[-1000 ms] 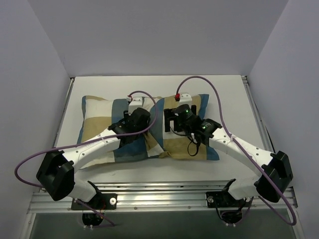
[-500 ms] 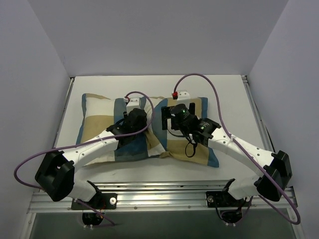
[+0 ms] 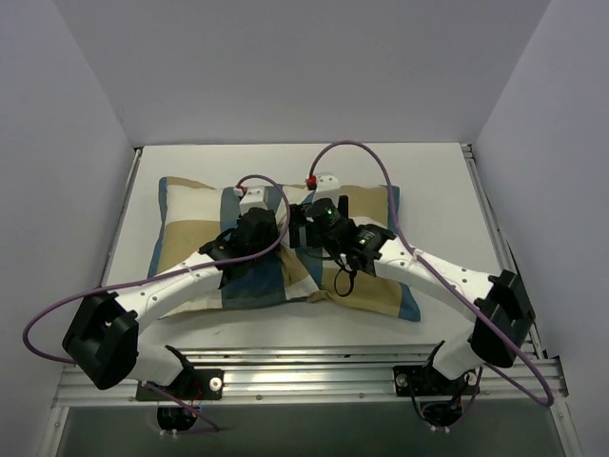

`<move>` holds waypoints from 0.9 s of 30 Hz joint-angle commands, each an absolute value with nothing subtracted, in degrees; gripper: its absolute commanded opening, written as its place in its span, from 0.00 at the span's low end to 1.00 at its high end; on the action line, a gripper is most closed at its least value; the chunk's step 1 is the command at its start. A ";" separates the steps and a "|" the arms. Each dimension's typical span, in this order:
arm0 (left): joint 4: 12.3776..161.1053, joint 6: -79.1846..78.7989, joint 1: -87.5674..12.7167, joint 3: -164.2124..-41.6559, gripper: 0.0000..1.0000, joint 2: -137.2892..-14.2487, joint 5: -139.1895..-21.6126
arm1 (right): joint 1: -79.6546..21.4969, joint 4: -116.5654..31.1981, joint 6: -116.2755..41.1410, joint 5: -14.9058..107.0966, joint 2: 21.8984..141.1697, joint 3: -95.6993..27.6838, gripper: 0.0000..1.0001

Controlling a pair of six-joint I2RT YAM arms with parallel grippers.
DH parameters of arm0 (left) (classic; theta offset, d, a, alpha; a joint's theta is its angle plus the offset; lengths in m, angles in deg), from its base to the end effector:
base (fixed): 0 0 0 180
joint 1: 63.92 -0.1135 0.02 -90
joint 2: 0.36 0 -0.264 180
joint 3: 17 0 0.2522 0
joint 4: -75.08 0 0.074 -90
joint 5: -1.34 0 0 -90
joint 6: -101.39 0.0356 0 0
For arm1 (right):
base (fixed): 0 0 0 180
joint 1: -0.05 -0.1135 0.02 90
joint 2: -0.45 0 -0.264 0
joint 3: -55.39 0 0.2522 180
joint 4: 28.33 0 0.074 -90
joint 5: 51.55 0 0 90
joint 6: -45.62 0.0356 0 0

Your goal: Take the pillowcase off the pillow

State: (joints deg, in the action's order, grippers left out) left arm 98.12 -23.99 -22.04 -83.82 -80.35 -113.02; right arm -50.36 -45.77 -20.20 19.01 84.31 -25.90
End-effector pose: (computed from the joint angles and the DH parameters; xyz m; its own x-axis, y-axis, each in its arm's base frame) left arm 0.2373 -0.1930 0.2531 -0.5673 -0.1998 -0.7989 0.0391 0.9625 -0.2685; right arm 0.2289 0.2581 0.3279 -0.4150 0.1043 -0.9038 -0.3918 0.8761 0.2810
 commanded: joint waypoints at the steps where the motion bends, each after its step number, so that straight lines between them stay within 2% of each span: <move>1: 99.57 -25.44 -22.18 -81.74 0.43 -80.87 -108.26 | -50.75 -44.55 -19.33 16.83 88.60 -27.02 0.85; 4: 100.70 -26.58 -22.70 -81.22 0.43 -80.78 -109.22 | -50.67 -44.37 -18.89 15.52 91.33 -25.79 0.85; 6: 101.24 -27.46 -23.14 -80.69 0.43 -80.70 -109.67 | -50.49 -46.38 -17.84 11.49 92.56 -24.91 0.78; 8: 101.85 -28.25 -24.28 -79.46 0.42 -80.78 -110.28 | -50.05 -47.97 -16.88 8.85 92.83 -24.12 0.69; 9: 101.77 -28.60 -24.63 -79.02 0.41 -80.78 -110.28 | -49.70 -48.76 -16.79 7.36 92.22 -23.59 0.60; 11: 101.68 -28.95 -25.78 -78.06 0.41 -80.96 -110.37 | -47.51 -49.73 -16.78 7.43 90.99 -20.96 0.52; 14: 101.15 -30.35 -27.62 -75.16 0.41 -81.22 -109.76 | -43.12 -50.96 -15.82 7.52 86.34 -16.48 0.33; 17: 99.92 -31.41 -29.90 -73.40 0.39 -81.14 -108.44 | -38.38 -52.72 -14.24 7.08 82.39 -12.27 0.27; 21: 98.69 -32.38 -31.40 -71.37 0.37 -80.52 -106.33 | -33.97 -53.87 -10.90 6.81 78.24 -7.25 0.26; 25: 98.16 -32.56 -31.49 -71.11 0.34 -79.90 -104.75 | -30.20 -50.01 -8.00 10.49 75.69 -2.15 0.37; 27: 98.16 -32.38 -31.58 -71.37 0.34 -79.29 -104.05 | -27.39 -45.63 -8.17 16.02 75.42 0.39 0.42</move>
